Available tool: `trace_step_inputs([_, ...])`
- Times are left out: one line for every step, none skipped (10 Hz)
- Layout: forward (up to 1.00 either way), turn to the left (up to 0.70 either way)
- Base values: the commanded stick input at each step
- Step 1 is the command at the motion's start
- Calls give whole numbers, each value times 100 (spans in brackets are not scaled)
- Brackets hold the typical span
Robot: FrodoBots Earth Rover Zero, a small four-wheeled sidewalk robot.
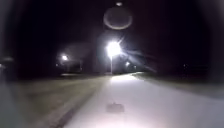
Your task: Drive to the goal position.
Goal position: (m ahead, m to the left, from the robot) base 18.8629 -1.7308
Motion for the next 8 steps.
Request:
trace_step_inputs([70,0])
trace_step_inputs([70,0])
trace_step_inputs([70,0])
trace_step_inputs([70,-10])
trace_step_inputs([70,-14])
trace_step_inputs([70,-14])
trace_step_inputs([70,-14])
trace_step_inputs([70,-14])
